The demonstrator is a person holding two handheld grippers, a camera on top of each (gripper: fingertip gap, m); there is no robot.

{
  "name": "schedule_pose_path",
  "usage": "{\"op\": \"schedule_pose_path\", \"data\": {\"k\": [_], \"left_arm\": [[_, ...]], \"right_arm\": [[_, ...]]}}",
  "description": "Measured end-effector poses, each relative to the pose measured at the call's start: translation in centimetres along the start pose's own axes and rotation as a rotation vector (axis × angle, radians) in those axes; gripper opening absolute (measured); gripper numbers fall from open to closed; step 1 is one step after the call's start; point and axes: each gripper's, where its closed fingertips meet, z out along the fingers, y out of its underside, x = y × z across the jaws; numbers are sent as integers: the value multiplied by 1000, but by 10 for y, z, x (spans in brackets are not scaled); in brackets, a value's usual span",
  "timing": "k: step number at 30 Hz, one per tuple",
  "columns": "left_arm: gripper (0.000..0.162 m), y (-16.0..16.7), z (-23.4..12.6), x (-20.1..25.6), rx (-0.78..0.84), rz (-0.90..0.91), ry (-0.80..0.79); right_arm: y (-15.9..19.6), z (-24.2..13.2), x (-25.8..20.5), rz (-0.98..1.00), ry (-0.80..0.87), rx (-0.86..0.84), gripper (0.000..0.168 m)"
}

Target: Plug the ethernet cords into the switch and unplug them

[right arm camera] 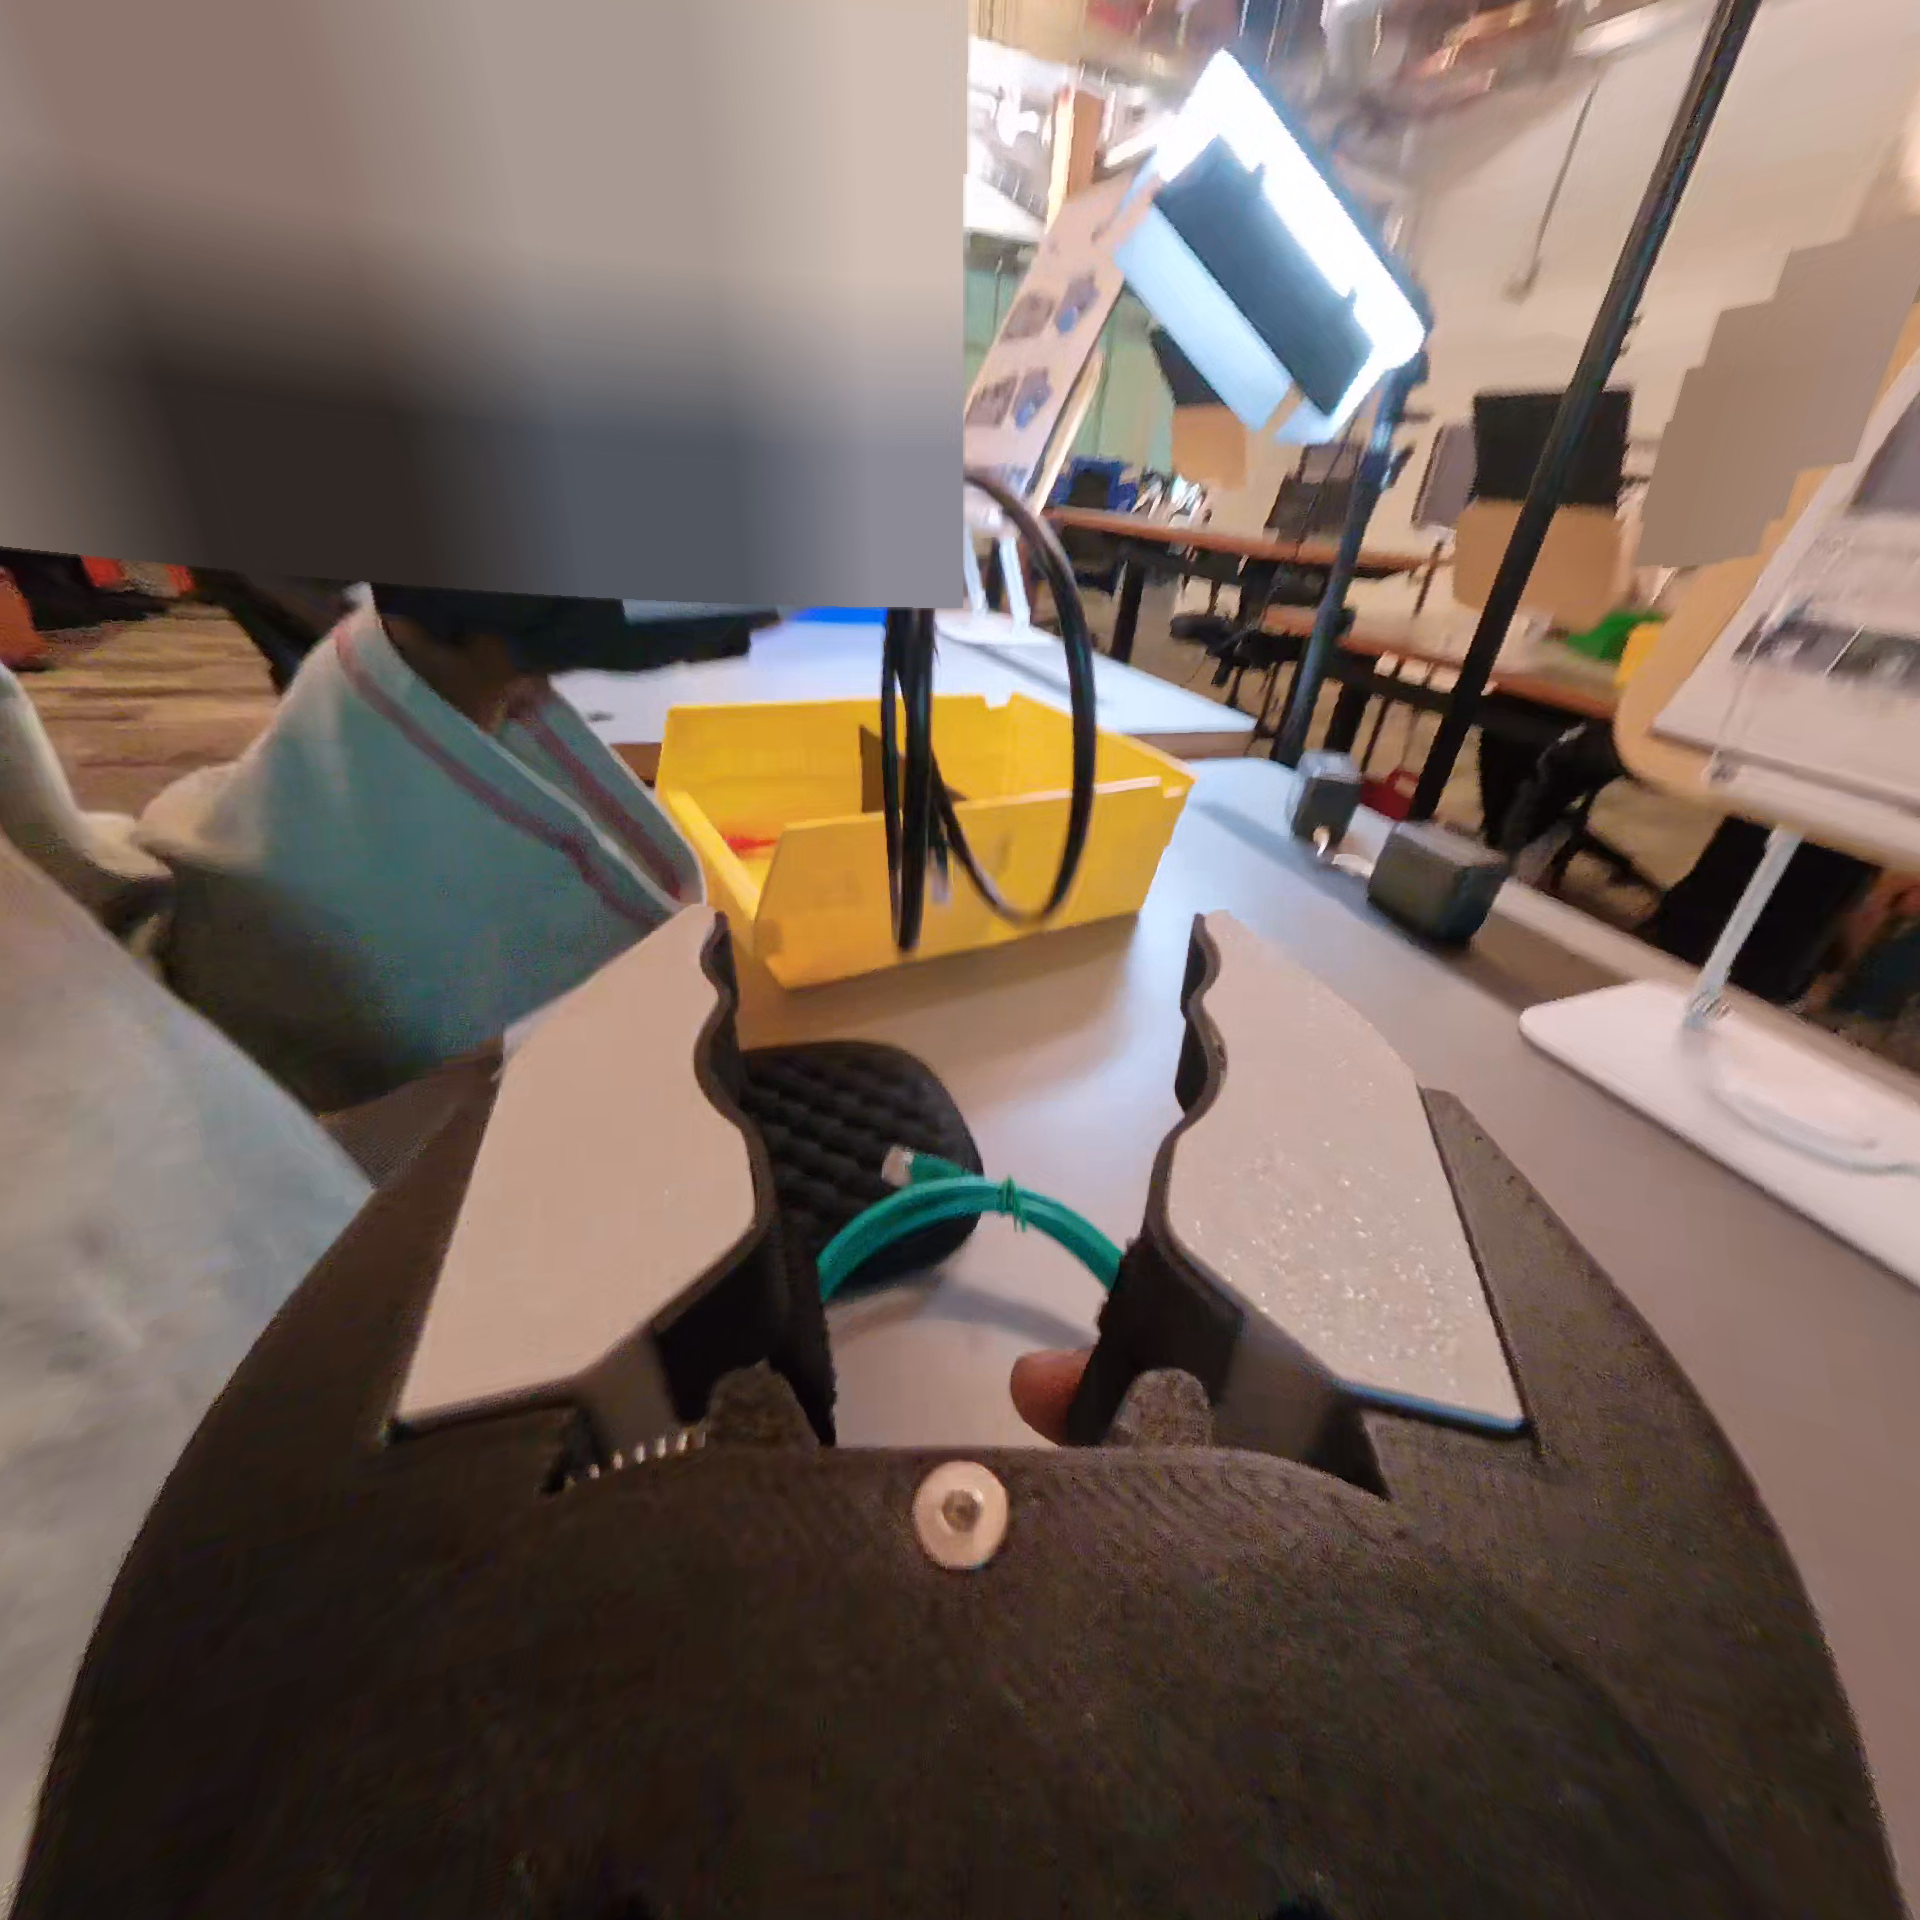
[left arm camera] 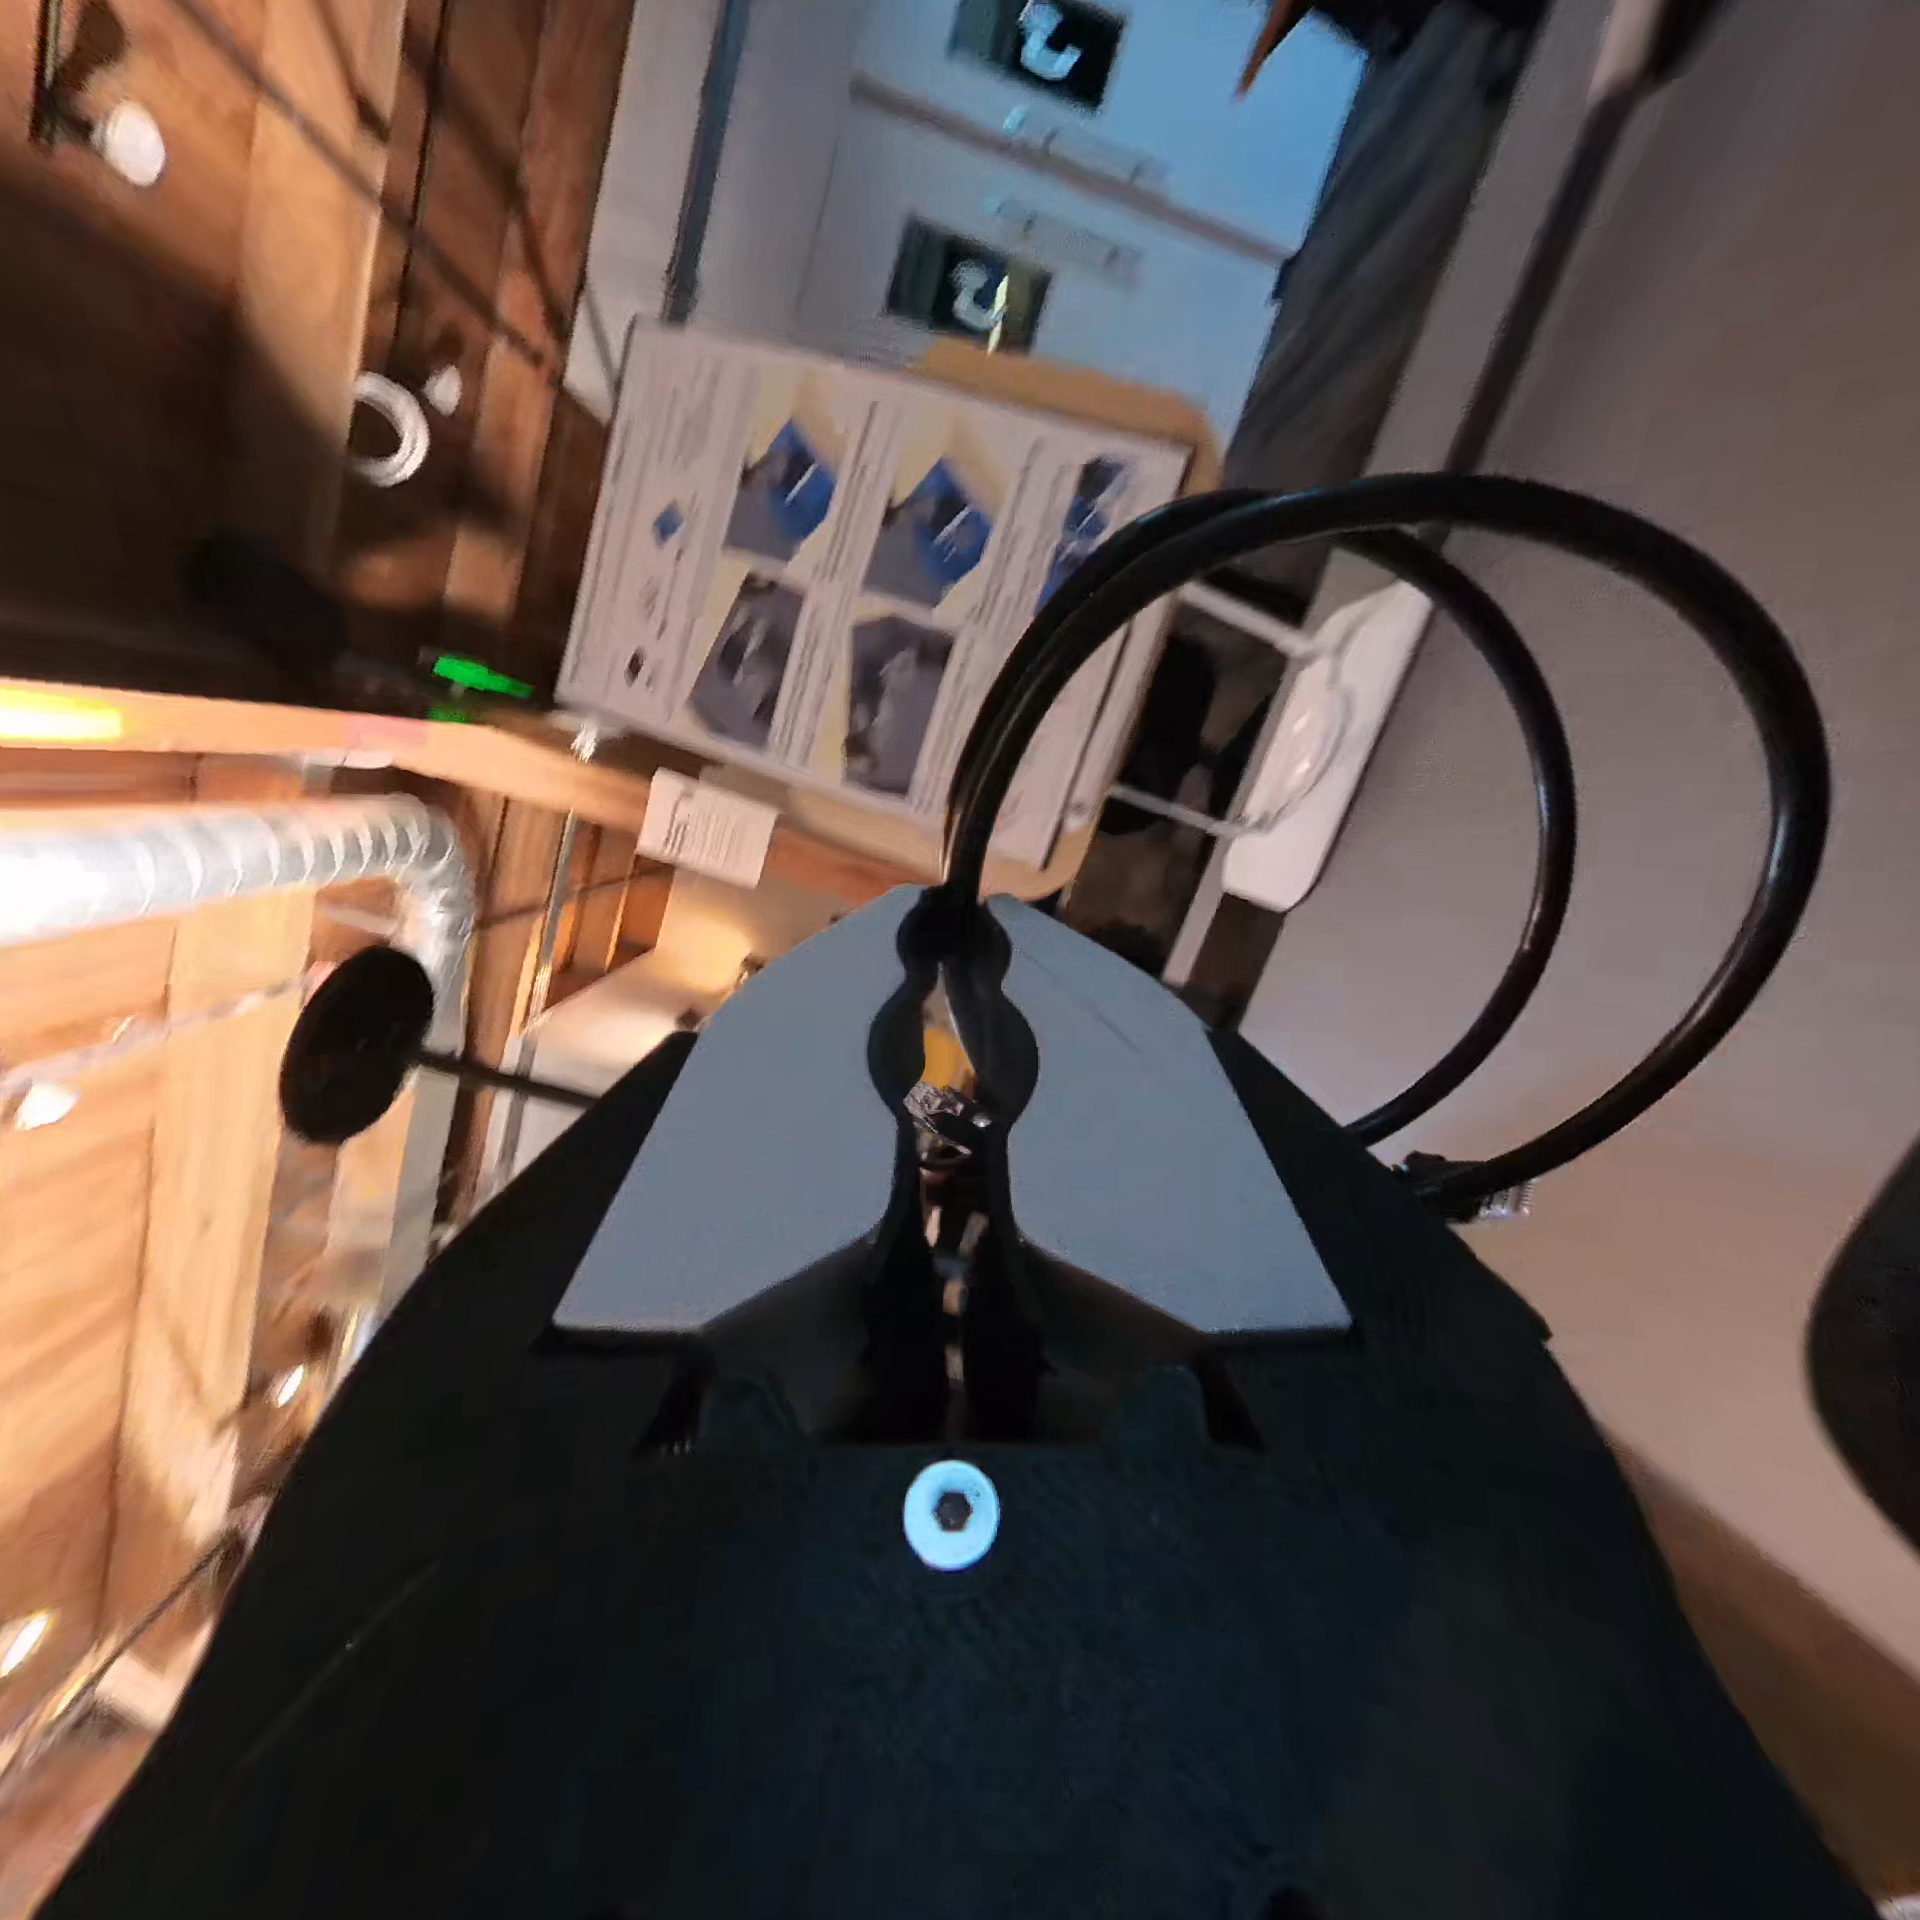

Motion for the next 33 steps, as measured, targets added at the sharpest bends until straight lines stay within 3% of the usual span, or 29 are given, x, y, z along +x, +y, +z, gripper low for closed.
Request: {"op": "schedule_pose_path", "data": {"k": [6,7,9,10,15,19,21,26,29,33], "left_arm": [[5,-55,6,64,175,-26,229],[5,-61,5,70,197,-31,256],[6,-68,4,76,220,-59,277],[6,-70,4,77,234,-94,283],[43,-66,-2,64,336,-549,354],[45,-62,-7,57,528,-1021,439],[45,-64,-6,63,585,-1171,536],[36,-82,-7,69,672,-1235,593],[16,-83,-6,64,697,-1270,573],[12,-82,-12,56,768,-1399,638]], "right_arm": [[-3,5,3,-65,89,-25,74],[3,6,2,-61,82,-55,67],[12,5,-5,-75,26,-103,17],[13,3,-5,-85,21,-94,12],[6,-13,11,78,-10,78,10],[-13,-32,13,228,-142,321,10],[-19,-40,13,304,-210,421,9],[-11,-38,18,398,-248,464,9],[-5,-32,15,415,-270,437,9],[-2,-30,14,462,-294,449,9]]}}
